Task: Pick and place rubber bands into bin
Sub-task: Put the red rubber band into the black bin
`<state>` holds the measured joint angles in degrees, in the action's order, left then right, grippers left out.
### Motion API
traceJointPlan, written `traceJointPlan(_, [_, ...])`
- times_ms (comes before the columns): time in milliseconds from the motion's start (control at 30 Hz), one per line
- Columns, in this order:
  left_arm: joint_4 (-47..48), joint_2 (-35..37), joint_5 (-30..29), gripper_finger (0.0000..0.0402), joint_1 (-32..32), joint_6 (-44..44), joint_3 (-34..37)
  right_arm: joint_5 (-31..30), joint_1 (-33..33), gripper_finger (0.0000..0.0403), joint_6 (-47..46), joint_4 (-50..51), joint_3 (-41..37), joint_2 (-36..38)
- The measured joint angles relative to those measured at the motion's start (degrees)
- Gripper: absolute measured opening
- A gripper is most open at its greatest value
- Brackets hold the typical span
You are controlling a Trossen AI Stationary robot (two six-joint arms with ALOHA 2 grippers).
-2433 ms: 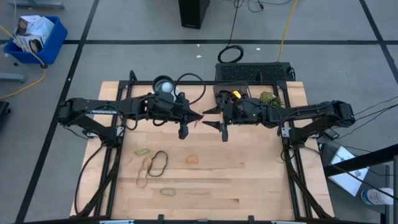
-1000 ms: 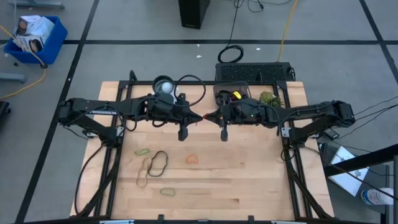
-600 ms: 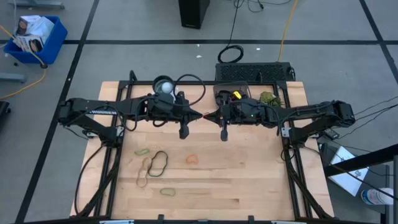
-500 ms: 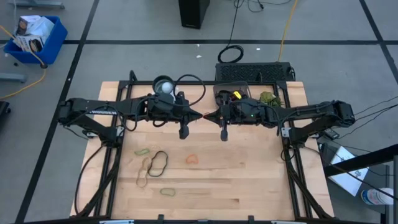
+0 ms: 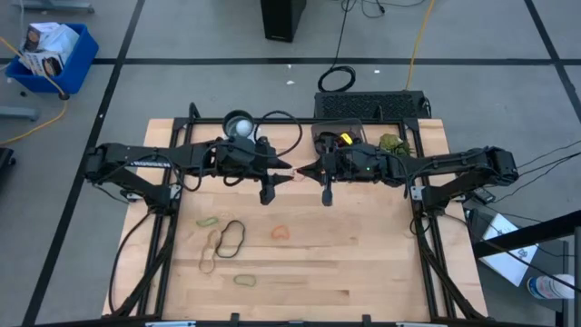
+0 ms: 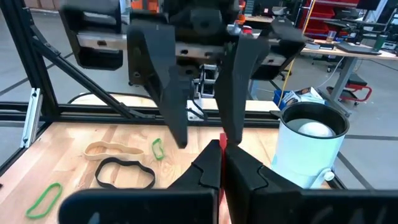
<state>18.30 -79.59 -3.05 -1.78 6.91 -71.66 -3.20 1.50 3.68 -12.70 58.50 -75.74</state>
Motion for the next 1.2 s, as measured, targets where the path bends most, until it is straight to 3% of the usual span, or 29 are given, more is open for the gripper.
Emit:
traceJointPlan(333, [16.8, 0.5, 0.0, 0.0200, -0.1, 9.0, 0.0, -13.0, 0.7, 0.0000, 6.7, -0.3, 0.0, 6.5])
traceJointPlan(567, [18.9, 0.5, 0.0, 0.0200, -0.1, 10.4, 0.0, -19.3, 6.7, 0.0000, 9.2, -2.8, 0.0, 10.2])
traceJointPlan(833, [17.9, 0.5, 0.0, 0.0200, -0.1, 9.9, 0.0, -19.0, 16.7, 0.0000, 0.4, 5.1, 0.0, 7.2])
traceJointPlan(933, [17.9, 0.5, 0.0, 0.0200, -0.1, 9.8, 0.0, -15.9, 19.5, 0.0000, -1.3, 8.6, 0.0, 4.6])
traceJointPlan(1200, [17.9, 0.5, 0.0, 0.0200, -0.1, 9.6, 0.0, -14.7, 23.5, 0.0000, -4.1, 16.4, 0.0, -3.8])
